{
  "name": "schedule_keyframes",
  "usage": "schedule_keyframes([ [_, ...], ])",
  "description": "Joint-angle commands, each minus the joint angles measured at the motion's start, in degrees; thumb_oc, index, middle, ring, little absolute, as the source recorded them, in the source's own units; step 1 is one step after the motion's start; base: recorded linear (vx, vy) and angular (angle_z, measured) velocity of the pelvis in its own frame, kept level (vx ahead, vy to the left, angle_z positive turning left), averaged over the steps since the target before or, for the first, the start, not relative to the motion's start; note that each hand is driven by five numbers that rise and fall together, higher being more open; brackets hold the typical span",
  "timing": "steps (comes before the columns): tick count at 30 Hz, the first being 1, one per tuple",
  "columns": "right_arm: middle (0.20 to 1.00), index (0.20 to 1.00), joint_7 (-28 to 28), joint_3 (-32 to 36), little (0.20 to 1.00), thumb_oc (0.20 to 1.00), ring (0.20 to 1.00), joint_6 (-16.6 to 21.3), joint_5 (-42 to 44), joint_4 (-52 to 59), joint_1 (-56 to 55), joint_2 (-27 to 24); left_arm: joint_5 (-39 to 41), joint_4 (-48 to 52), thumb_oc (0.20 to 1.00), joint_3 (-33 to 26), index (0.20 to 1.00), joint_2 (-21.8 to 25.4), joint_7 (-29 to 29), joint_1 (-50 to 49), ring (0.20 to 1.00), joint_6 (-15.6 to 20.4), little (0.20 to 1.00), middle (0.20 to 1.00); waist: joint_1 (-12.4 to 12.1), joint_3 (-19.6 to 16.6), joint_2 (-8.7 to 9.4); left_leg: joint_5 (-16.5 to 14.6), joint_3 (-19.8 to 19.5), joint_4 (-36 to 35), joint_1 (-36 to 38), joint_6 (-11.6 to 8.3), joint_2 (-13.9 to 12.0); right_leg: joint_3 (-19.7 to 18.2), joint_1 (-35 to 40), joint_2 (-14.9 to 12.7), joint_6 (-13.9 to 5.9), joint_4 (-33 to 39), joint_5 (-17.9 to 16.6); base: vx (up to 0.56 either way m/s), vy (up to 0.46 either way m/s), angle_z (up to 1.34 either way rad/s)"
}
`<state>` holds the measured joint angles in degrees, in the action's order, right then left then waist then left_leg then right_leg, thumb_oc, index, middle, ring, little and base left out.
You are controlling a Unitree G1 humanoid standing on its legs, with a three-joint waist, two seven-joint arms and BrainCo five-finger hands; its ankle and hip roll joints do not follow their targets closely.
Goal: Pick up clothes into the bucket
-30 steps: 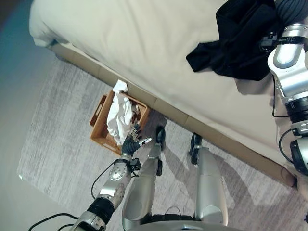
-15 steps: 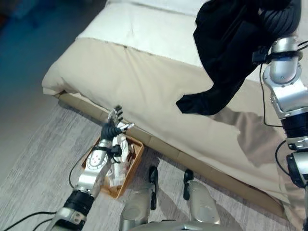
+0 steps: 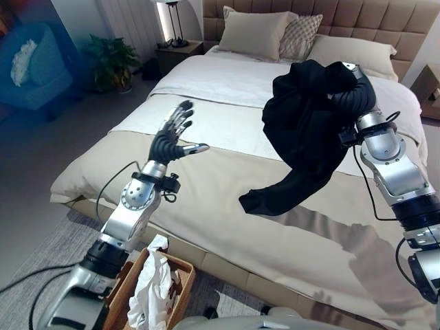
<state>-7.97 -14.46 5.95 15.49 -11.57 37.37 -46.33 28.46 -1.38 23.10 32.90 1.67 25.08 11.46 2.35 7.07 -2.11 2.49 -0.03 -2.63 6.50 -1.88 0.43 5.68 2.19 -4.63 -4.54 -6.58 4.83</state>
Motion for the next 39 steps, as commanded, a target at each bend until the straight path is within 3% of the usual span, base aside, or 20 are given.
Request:
schedule_keyframes([
  [1,0.200,0.200,-0.5,-2.6,0.200,0.200,0.200,2.9,4.7,5.5,7.0,-2.7,5.3,-2.9,1.000,6.8,1.000,0.3,-3.1,6.1,1.000,0.0,1.000,1.000,0.4,-4.8,3.31,-6.0,-0.7,4.0,0.0,-1.30,0.6,1.5,2.4,-3.2,-3.30,3.4,-3.1,0.00,0.000,0.00],
  [7,0.200,0.200,-1.3,-6.9,0.200,0.200,0.200,3.7,7.8,5.3,13.3,-4.0,14.3,-6.3,1.000,15.6,1.000,-0.1,-6.0,11.3,1.000,-2.8,1.000,1.000,1.0,-4.8,3.16,-5.5,-0.7,3.5,0.6,-1.71,0.0,1.9,3.0,-2.8,-3.18,3.9,-3.4,0.00,-0.003,0.01],
  [10,0.200,0.200,-1.7,-8.4,0.200,0.200,0.200,3.9,8.0,6.1,15.6,-4.7,12.5,-8.1,1.000,17.0,1.000,-1.0,-5.2,12.7,1.000,-3.5,1.000,1.000,1.1,-4.7,3.35,-5.2,-0.9,3.3,0.6,-1.88,-0.2,2.1,3.1,-2.5,-3.01,3.8,-3.1,0.00,0.000,0.00],
  [17,0.200,0.200,-2.3,-7.5,0.200,0.200,0.200,4.9,7.5,9.5,17.6,-4.5,1.1,-16.4,1.000,12.4,1.000,-9.7,0.8,12.2,1.000,-3.5,1.000,1.000,1.1,-4.4,4.10,-5.2,-1.3,3.2,0.7,-1.93,-0.5,2.8,3.5,-2.4,-2.84,3.6,-2.7,0.00,-0.007,0.02],
  [26,0.200,0.200,-3.5,-9.5,0.200,0.200,0.200,4.8,5.0,8.7,23.3,-5.8,-2.9,-22.1,1.000,10.4,1.000,-17.4,4.5,10.8,1.000,-3.7,1.000,1.000,1.0,-4.7,4.91,-5.0,-1.6,3.4,0.4,-1.49,-0.3,3.2,3.5,-2.6,-2.88,3.7,-3.1,0.00,0.000,0.00],
  [34,0.200,0.200,-5.3,-10.0,0.200,0.200,0.200,4.8,4.7,8.0,25.1,-4.6,0.8,-22.4,1.000,11.2,1.000,-22.1,6.4,9.2,1.000,-3.9,1.000,1.000,0.9,-4.8,5.58,-5.1,-2.2,3.6,0.3,-1.14,0.1,3.6,3.5,-3.0,-2.93,3.2,-3.0,0.00,0.004,0.01],
  [36,0.200,0.200,-5.2,-10.4,0.200,0.200,0.200,4.8,4.8,7.9,25.4,-4.2,2.0,-21.8,1.000,11.9,1.000,-22.1,5.6,9.5,1.000,-4.0,1.000,1.000,0.9,-4.7,5.57,-5.1,-2.3,3.6,0.3,-1.13,0.1,3.6,3.5,-3.0,-2.97,3.2,-3.0,-0.01,0.018,0.04],
  [39,0.200,0.200,-4.3,-12.1,0.200,0.200,0.200,4.8,5.7,7.1,26.9,-3.3,9.9,-16.9,1.000,15.8,1.000,-20.0,-0.2,11.2,1.000,-4.7,1.000,1.000,1.0,-4.7,5.29,-4.9,-2.4,3.5,0.0,-1.09,0.2,3.6,3.2,-3.2,-3.13,3.1,-3.2,-0.01,0.021,0.00],
])
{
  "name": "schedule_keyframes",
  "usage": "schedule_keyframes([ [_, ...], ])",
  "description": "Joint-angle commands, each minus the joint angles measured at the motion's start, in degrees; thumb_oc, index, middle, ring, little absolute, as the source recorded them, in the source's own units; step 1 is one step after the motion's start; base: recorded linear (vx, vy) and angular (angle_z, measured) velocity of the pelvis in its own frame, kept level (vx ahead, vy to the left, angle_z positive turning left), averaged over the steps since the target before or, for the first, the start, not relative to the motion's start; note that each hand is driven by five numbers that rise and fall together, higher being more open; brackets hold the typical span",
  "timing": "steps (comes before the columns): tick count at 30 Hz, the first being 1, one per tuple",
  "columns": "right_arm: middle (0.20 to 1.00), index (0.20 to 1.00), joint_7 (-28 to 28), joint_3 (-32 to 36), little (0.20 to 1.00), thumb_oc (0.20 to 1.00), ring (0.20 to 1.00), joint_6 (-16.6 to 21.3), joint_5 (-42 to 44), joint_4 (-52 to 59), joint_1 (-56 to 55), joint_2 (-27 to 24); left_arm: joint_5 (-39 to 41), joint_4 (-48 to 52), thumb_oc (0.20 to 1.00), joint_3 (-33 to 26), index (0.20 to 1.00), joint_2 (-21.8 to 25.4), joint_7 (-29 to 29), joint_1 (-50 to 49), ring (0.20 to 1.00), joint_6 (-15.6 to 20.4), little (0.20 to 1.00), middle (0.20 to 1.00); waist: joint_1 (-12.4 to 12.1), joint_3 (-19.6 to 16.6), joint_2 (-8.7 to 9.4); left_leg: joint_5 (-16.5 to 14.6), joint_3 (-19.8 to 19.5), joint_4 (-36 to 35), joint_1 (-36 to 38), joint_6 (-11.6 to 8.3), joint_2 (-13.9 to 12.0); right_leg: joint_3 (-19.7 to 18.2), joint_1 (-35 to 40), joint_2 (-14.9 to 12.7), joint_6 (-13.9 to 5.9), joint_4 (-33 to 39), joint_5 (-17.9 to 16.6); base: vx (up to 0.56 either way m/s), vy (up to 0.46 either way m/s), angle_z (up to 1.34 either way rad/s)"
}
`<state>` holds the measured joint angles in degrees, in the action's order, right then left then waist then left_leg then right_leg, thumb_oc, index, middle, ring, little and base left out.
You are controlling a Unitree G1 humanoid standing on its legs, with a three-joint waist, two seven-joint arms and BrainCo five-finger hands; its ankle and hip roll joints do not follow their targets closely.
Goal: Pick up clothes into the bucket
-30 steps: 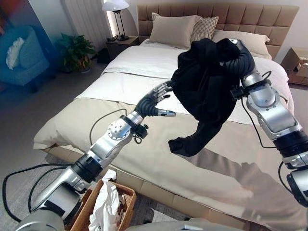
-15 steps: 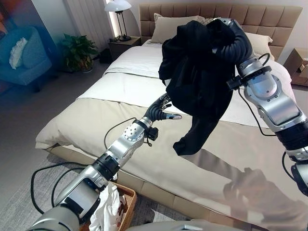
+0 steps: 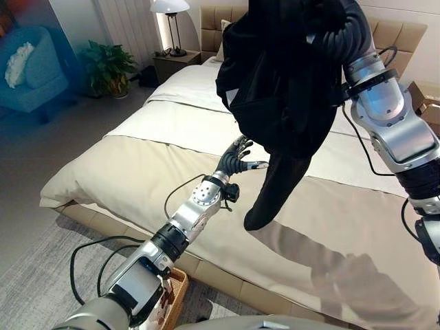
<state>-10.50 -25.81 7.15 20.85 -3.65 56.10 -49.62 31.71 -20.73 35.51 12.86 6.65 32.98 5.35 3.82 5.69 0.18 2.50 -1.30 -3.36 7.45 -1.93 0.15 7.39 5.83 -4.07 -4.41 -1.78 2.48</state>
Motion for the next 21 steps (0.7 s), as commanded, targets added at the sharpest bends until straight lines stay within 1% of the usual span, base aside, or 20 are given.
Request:
schedule_keyframes([
  [1,0.200,0.200,-1.3,-1.1,0.200,0.200,0.200,3.5,0.7,-1.0,8.1,0.0,9.7,3.8,1.000,4.6,1.000,1.0,-6.9,4.0,1.000,0.8,1.000,1.000,-0.3,-3.4,2.79,-4.9,-1.1,4.2,-1.0,-1.06,0.5,1.9,-0.5,-3.8,-3.29,-1.7,-0.9,0.00,0.000,0.00],
  [2,0.200,0.200,-1.1,-1.1,0.200,0.200,0.200,3.3,0.8,-1.2,7.8,0.0,12.5,5.1,1.000,5.3,1.000,2.1,-7.9,4.2,1.000,0.4,1.000,1.000,-0.3,-3.4,2.66,-5.2,-1.1,4.1,-0.6,-1.15,0.4,2.0,-0.1,-3.7,-3.32,-1.6,-0.5,0.00,0.000,0.00],
  [3,0.200,0.200,-0.6,-1.5,0.200,0.200,0.200,3.1,0.8,-1.5,7.8,-0.2,16.3,6.9,1.000,6.6,1.000,3.4,-9.9,4.6,1.000,-0.4,1.000,1.000,-0.2,-3.5,2.64,-4.8,-1.1,4.1,-0.9,-1.16,0.5,2.2,-0.3,-3.9,-3.34,-1.5,-1.0,0.00,0.000,0.00],
  [4,0.200,0.200,-0.6,-1.5,0.200,0.200,0.200,3.1,0.8,-1.5,7.8,-0.1,16.3,7.0,1.000,6.6,1.000,3.5,-9.9,4.6,1.000,-0.4,1.000,1.000,-0.2,-3.5,2.60,-5.2,-1.1,4.0,-0.5,-1.23,0.4,2.2,0.1,-3.8,-3.35,-1.5,-0.6,0.00,0.026,0.05],
  [5,0.200,0.200,0.0,-2.3,0.200,0.200,0.200,2.8,0.6,-2.0,7.5,-0.5,21.3,10.4,1.000,8.2,1.000,7.1,-12.6,5.5,1.000,-1.6,1.000,1.000,-0.2,-3.6,2.47,-5.1,-1.0,4.0,-0.5,-1.39,0.3,2.5,0.2,-3.9,-3.38,-1.4,-0.7,0.03,0.022,0.07],
  [7,0.200,0.200,0.6,-2.9,0.200,0.200,0.200,2.5,0.1,-2.9,7.1,-1.3,23.2,12.9,1.000,9.1,1.000,11.2,-14.0,6.0,1.000,-1.6,1.000,1.000,-0.3,-3.7,2.35,-5.0,-1.0,4.0,-0.4,-1.58,0.3,2.9,0.4,-4.0,-3.47,-1.2,-0.8,0.00,0.026,0.09],
  [8,0.200,0.200,0.6,-2.9,0.200,0.200,0.200,2.5,0.1,-2.9,7.1,-1.2,23.2,13.0,1.000,9.1,1.000,11.3,-14.0,6.0,1.000,-1.6,1.000,1.000,-0.3,-3.7,2.40,-5.0,-1.0,4.0,-0.4,-1.58,0.3,2.9,0.4,-4.0,-3.47,-1.1,-0.9,-0.01,0.023,0.11],
  [9,0.200,0.200,1.0,-3.4,0.200,0.200,0.200,2.2,-0.4,-3.7,6.6,-2.2,23.7,15.4,1.000,9.3,1.000,15.3,-14.6,6.6,1.000,-1.2,1.000,1.000,-0.6,-3.7,2.28,-5.0,-1.0,4.0,-0.4,-1.74,0.3,3.1,0.4,-4.1,-3.53,-1.1,-1.0,-0.01,0.021,0.08],
  [11,0.200,0.200,1.5,-3.1,0.200,0.200,0.200,2.0,-0.8,-4.7,5.4,-3.2,23.6,17.6,1.000,8.5,1.000,19.6,-14.8,6.4,1.000,-0.6,1.000,1.000,-1.1,-3.7,2.19,-4.9,-1.1,4.0,-0.4,-1.77,0.5,3.2,0.5,-4.2,-3.59,-1.0,-1.2,-0.02,0.023,0.06],
  [12,0.200,0.200,1.4,-2.6,0.200,0.200,0.200,1.8,-1.1,-5.4,4.5,-3.8,22.6,18.3,1.000,7.1,1.000,21.5,-14.4,5.7,1.000,0.1,1.000,1.000,-1.4,-3.7,2.22,-4.9,-1.2,4.0,-0.4,-1.78,0.5,3.3,0.6,-4.3,-3.62,-1.0,-1.3,-0.01,0.012,0.03],
  [14,0.200,0.200,1.3,-2.2,0.200,0.200,0.200,1.5,-1.7,-5.7,4.2,-4.2,21.8,18.8,1.000,6.5,1.000,22.6,-14.0,4.9,1.000,0.3,1.000,1.000,-1.6,-3.6,2.30,-4.9,-1.3,4.0,-0.4,-1.77,0.6,3.4,0.6,-4.3,-3.66,-1.0,-1.3,-0.02,0.016,0.06],
  [15,0.200,0.200,0.7,-0.8,0.200,0.200,0.200,1.3,-2.7,-7.1,3.2,-5.1,19.4,19.1,1.000,3.0,1.000,24.0,-12.8,1.7,1.000,0.8,1.000,1.000,-2.2,-3.5,2.39,-4.9,-1.5,4.0,-0.5,-1.72,0.7,3.5,0.7,-4.5,-3.73,-1.1,-1.4,-0.03,0.031,0.08],
  [17,0.200,0.200,-0.3,0.2,0.200,0.200,0.200,1.1,-3.4,-8.5,3.4,-5.9,16.3,18.3,1.000,-0.6,1.000,23.8,-11.0,-1.5,1.000,1.5,1.000,1.000,-2.6,-3.4,2.70,-5.0,-1.6,4.1,-0.5,-1.65,0.9,3.6,0.8,-4.7,-3.79,-1.1,-1.4,-0.02,0.025,0.07],
  [18,0.200,0.200,-0.3,0.1,0.200,0.200,0.200,1.1,-3.4,-8.5,3.5,-5.8,16.3,18.3,1.000,-0.7,1.000,23.8,-11.0,-1.5,1.000,1.5,1.000,1.000,-2.6,-3.4,2.69,-5.0,-1.6,4.1,-0.5,-1.65,0.9,3.6,0.8,-4.7,-3.79,-1.1,-1.4,0.00,0.021,0.05],
  [20,0.200,0.200,-2.3,1.0,0.200,0.200,0.200,0.9,-3.8,-11.1,6.1,-7.3,13.7,16.8,1.000,-5.1,1.000,21.9,-8.9,-6.9,1.000,1.7,1.000,1.000,-3.4,-3.5,3.47,-5.2,-1.7,4.3,-0.5,-1.51,1.0,3.6,0.9,-4.8,-3.81,-1.1,-1.4,0.00,0.025,0.05],
  [21,0.200,0.200,-2.3,0.6,0.200,0.200,0.200,1.0,-3.7,-11.3,6.4,-7.3,13.6,16.9,1.000,-5.2,1.000,21.8,-8.9,-7.1,1.000,1.7,1.000,1.000,-3.3,-3.5,3.36,-5.2,-1.7,4.3,-0.4,-1.50,1.1,3.6,0.9,-4.9,-3.82,-1.2,-1.4,0.00,0.018,0.06],
])
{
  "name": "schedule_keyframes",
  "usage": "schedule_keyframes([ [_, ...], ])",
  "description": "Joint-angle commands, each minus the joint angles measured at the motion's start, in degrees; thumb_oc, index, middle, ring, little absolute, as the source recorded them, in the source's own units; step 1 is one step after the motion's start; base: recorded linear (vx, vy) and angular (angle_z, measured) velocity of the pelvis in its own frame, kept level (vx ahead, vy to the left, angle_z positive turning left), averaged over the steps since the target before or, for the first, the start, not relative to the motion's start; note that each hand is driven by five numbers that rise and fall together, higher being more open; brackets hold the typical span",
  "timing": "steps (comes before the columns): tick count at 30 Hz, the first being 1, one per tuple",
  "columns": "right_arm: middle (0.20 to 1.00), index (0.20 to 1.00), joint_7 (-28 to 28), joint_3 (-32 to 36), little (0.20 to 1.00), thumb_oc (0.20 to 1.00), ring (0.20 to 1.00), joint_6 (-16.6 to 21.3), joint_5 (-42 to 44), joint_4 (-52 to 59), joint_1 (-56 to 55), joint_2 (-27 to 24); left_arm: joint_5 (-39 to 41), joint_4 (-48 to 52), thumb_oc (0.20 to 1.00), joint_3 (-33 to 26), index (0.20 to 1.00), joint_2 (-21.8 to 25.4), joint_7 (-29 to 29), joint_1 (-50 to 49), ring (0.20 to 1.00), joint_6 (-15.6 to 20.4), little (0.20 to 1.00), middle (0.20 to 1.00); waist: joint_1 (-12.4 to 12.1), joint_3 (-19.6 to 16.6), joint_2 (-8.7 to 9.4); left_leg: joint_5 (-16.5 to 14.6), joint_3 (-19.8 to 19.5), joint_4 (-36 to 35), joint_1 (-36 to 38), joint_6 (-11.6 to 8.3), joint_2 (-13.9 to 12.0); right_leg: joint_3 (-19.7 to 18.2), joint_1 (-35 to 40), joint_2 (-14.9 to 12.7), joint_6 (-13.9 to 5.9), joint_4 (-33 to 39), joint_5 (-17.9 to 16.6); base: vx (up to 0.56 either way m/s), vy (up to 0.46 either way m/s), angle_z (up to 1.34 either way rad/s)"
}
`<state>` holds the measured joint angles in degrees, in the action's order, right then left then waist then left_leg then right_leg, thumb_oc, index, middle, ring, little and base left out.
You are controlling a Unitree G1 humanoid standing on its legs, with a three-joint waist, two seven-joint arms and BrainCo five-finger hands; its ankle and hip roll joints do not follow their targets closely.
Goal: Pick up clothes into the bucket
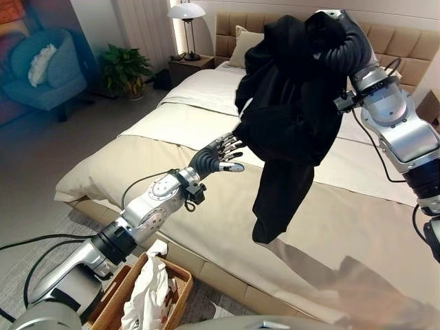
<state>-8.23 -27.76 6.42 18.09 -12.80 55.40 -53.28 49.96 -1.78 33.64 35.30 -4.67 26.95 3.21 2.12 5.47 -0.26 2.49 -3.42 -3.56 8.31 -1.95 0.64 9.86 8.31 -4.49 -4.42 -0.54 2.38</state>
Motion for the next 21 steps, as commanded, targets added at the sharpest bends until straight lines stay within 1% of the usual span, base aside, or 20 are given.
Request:
schedule_keyframes([
  [1,0.200,0.200,-5.5,2.5,0.200,0.200,0.200,1.5,-0.9,-4.3,10.1,-5.2,-7.7,-2.1,1.000,-5.3,1.000,-1.4,3.1,-3.9,1.000,4.0,1.000,1.000,-2.0,-3.5,4.55,-5.3,0.3,4.6,-1.4,-1.35,0.6,1.2,-1.5,-4.5,-3.75,-2.5,-1.3,0.00,0.009,0.07],
  [3,0.200,0.200,-7.1,1.3,0.200,0.200,0.200,1.4,-0.7,-7.3,14.0,-6.4,-10.6,-2.4,1.000,-7.0,1.000,-2.6,4.1,-5.9,1.000,4.1,1.000,1.000,-2.3,-3.8,5.23,-5.4,0.2,4.6,-1.5,-1.28,0.7,1.4,-1.5,-4.6,-3.77,-2.5,-1.2,0.00,0.009,0.05],
  [4,0.200,0.200,-7.1,0.9,0.200,0.200,0.200,1.5,-0.6,-7.5,14.5,-6.4,-10.7,-2.3,1.000,-7.1,1.000,-2.7,4.2,-6.0,1.000,4.0,1.000,1.000,-2.2,-3.7,5.11,-5.4,0.2,4.6,-1.5,-1.28,0.7,1.4,-1.5,-4.6,-3.78,-2.6,-1.2,0.00,0.000,0.00],
  [6,0.200,0.200,-8.4,0.3,0.200,0.200,0.200,1.8,1.3,-10.1,18.3,-7.0,-10.8,-3.1,1.000,-8.4,1.000,-5.2,5.4,-8.3,1.000,4.3,1.000,1.000,-2.6,-3.9,5.94,-5.4,-0.1,4.6,-1.6,-1.19,0.7,1.5,-1.5,-4.6,-3.77,-2.6,-1.1,0.00,0.000,0.00],
  [7,0.200,0.200,-9.4,-0.7,0.200,0.200,0.200,2.4,4.1,-12.2,21.4,-6.4,-8.8,-3.2,1.000,-8.9,1.000,-8.3,6.1,-10.2,1.000,4.3,1.000,1.000,-2.7,-3.8,6.44,-5.4,-0.3,4.7,-1.8,-1.14,0.8,1.7,-1.6,-4.6,-3.72,-2.8,-1.0,0.00,0.000,0.06],
  [8,0.200,0.200,-9.8,-1.3,0.200,0.200,0.200,2.6,5.5,-13.6,23.1,-6.0,-6.9,-3.6,1.000,-8.6,1.000,-9.8,6.4,-10.9,1.000,4.3,1.000,1.000,-2.7,-3.9,6.78,-5.4,-0.4,4.8,-1.9,-1.14,0.8,1.8,-1.6,-4.7,-3.70,-2.8,-1.0,0.00,0.000,0.07],
  [10,0.200,0.200,-10.5,-2.4,0.200,0.200,0.200,3.1,8.8,-16.3,26.2,-4.1,0.5,-4.1,1.000,-7.8,1.000,-13.4,6.2,-11.6,1.000,3.9,1.000,1.000,-2.7,-3.9,7.29,-5.5,-0.7,4.8,-1.9,-1.09,0.9,1.9,-1.6,-4.6,-3.63,-3.0,-0.9,0.00,-0.001,0.08],
  [11,0.200,0.200,-10.5,-2.7,0.200,0.200,0.200,3.1,8.9,-16.5,26.4,-4.1,0.6,-4.2,1.000,-7.9,1.000,-13.5,6.1,-11.6,1.000,4.0,1.000,1.000,-2.7,-3.8,7.19,-5.5,-0.7,4.8,-1.9,-1.08,0.9,1.9,-1.6,-4.7,-3.63,-3.0,-0.9,0.00,-0.001,0.08],
  [13,0.200,0.200,-10.6,-3.6,0.200,0.200,0.200,3.5,11.8,-18.5,28.5,-2.2,6.5,-4.9,1.000,-6.3,1.000,-16.5,5.2,-12.0,1.000,3.0,1.000,1.000,-2.4,-3.9,7.67,-5.6,-0.8,4.9,-1.8,-1.12,0.9,2.1,-1.5,-4.6,-3.61,-3.1,-0.8,0.01,0.000,0.05],
  [21,0.200,0.200,-11.6,-4.7,0.200,0.200,0.200,4.1,12.6,-22.2,30.8,0.1,9.7,-5.5,1.000,-4.4,1.000,-18.8,5.2,-9.9,1.000,3.8,1.000,1.000,-2.2,-4.1,8.36,-5.8,-0.8,5.0,-1.7,-1.14,0.7,2.1,-1.5,-4.6,-3.63,-3.4,-0.6,0.00,-0.001,0.01],
])
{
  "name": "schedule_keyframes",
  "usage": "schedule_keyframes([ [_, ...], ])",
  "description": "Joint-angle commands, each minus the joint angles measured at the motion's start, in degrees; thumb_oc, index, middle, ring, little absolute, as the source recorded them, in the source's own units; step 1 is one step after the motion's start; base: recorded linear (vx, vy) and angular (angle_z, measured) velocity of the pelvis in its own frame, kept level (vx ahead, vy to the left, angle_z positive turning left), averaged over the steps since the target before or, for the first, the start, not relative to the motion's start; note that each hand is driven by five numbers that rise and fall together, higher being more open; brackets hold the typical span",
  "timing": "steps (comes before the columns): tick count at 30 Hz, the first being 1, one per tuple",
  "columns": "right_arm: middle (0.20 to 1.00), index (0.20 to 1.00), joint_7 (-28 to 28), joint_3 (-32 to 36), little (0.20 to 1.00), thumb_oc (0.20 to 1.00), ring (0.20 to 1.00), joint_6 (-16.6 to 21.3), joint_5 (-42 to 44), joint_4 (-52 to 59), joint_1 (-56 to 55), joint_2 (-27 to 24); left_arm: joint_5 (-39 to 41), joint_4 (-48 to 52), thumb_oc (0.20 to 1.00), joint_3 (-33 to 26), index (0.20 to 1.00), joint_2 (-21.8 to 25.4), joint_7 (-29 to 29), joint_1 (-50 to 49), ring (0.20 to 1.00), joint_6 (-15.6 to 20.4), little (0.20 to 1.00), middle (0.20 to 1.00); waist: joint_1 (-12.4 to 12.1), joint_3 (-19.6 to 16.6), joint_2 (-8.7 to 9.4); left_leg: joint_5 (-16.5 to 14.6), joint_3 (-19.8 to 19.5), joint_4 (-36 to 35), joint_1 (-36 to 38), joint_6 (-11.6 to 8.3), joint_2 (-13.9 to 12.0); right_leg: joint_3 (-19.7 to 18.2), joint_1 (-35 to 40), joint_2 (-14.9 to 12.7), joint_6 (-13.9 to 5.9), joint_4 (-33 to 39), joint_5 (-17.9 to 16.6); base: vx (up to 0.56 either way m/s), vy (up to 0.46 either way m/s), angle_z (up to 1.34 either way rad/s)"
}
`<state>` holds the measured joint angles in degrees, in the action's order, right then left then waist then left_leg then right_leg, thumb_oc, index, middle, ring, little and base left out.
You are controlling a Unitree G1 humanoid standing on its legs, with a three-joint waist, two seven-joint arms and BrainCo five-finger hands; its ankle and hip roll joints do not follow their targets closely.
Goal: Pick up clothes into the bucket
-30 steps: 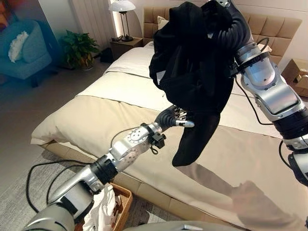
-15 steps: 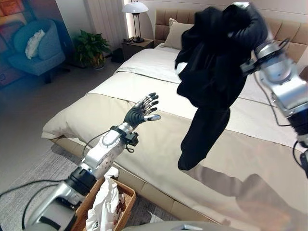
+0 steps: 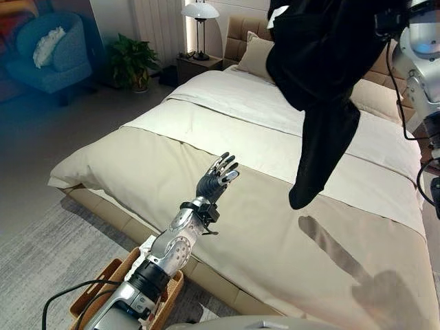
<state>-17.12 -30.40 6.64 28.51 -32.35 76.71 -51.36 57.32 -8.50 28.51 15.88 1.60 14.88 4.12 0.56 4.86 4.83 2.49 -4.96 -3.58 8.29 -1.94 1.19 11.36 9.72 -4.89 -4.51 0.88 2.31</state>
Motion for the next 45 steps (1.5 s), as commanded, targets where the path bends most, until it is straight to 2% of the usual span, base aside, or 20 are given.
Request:
schedule_keyframes([
  [1,0.200,0.200,-3.3,-2.6,0.200,0.200,0.200,4.3,2.7,-4.2,11.2,-1.2,2.4,1.0,1.000,1.8,1.000,0.4,-1.5,3.0,1.000,3.0,1.000,1.000,-0.6,-3.5,3.38,-5.8,0.7,5.1,-1.7,-1.18,0.2,0.6,-2.9,-4.2,-3.51,-4.9,-0.4,0.00,0.000,0.00],
  [9,0.200,0.200,-3.0,-6.2,0.200,0.200,0.200,4.6,3.6,-11.9,18.6,1.3,1.0,0.5,1.000,5.5,1.000,0.8,-3.4,6.4,1.000,2.5,1.000,1.000,-0.5,-3.8,3.89,-5.9,0.4,5.2,-1.9,-1.39,0.3,0.7,-3.0,-4.1,-3.45,-5.0,-0.3,0.00,0.000,0.00],
  [15,0.200,0.200,-2.2,-7.5,0.200,0.200,0.200,4.6,4.0,-14.3,19.6,2.7,0.2,0.6,1.000,6.9,1.000,0.4,-3.7,9.1,1.000,3.0,1.000,1.000,-0.3,-3.9,4.01,-5.8,0.3,5.4,-2.1,-1.53,0.2,1.1,-2.9,-4.0,-3.41,-5.0,-0.3,0.00,0.000,0.00],
  [22,0.200,0.200,-1.0,-5.8,0.200,0.200,0.200,5.2,4.1,-8.9,13.4,5.4,1.4,1.6,1.000,8.0,1.000,-1.8,-2.3,12.6,1.000,4.3,1.000,1.000,0.0,-3.5,3.77,-5.9,0.3,5.7,-2.3,-1.60,0.2,1.5,-2.8,-4.0,-3.38,-5.1,-0.2,0.00,0.001,0.02],
  [28,0.200,0.200,-0.2,-4.5,0.200,0.200,0.200,5.1,2.7,-2.7,6.9,10.1,0.8,1.7,1.000,7.7,1.000,-4.2,0.6,15.1,1.000,6.3,1.000,1.000,0.1,-2.8,3.09,-6.6,1.4,6.7,-2.1,-0.81,0.6,-0.4,-3.4,-4.3,-3.52,-5.6,-0.4,0.00,0.007,-0.03],
  [32,0.200,0.200,0.5,-4.4,0.200,0.200,0.200,4.8,1.9,-0.3,4.6,11.4,0.5,1.0,1.000,7.8,1.000,-5.3,1.5,16.4,1.000,6.8,1.000,1.000,0.3,-2.8,2.79,-6.6,1.7,6.6,-2.0,-0.59,0.8,-1.1,-3.7,-4.4,-3.60,-5.8,-0.4,0.00,0.011,-0.08],
  [42,0.200,0.200,1.4,-4.0,0.200,0.200,0.200,4.4,0.0,5.9,0.9,12.1,-5.4,-0.9,1.000,5.4,1.000,-6.3,5.8,18.0,1.000,8.9,1.000,1.000,0.8,-2.4,1.93,-6.8,3.0,6.4,-2.0,0.16,1.2,-3.7,-5.5,-4.7,-4.11,-6.3,-1.2,-0.01,0.016,-0.11],
  [45,0.200,0.200,0.6,-3.9,0.200,0.200,0.200,3.9,-1.6,5.3,1.2,11.2,-11.4,0.1,1.000,4.1,1.000,-5.2,8.2,17.0,1.000,9.6,1.000,1.000,0.4,-2.1,1.98,-7.0,3.3,6.4,-2.2,0.43,1.4,-4.6,-6.2,-4.6,-4.31,-6.5,-1.4,-0.01,0.006,-0.17],
])
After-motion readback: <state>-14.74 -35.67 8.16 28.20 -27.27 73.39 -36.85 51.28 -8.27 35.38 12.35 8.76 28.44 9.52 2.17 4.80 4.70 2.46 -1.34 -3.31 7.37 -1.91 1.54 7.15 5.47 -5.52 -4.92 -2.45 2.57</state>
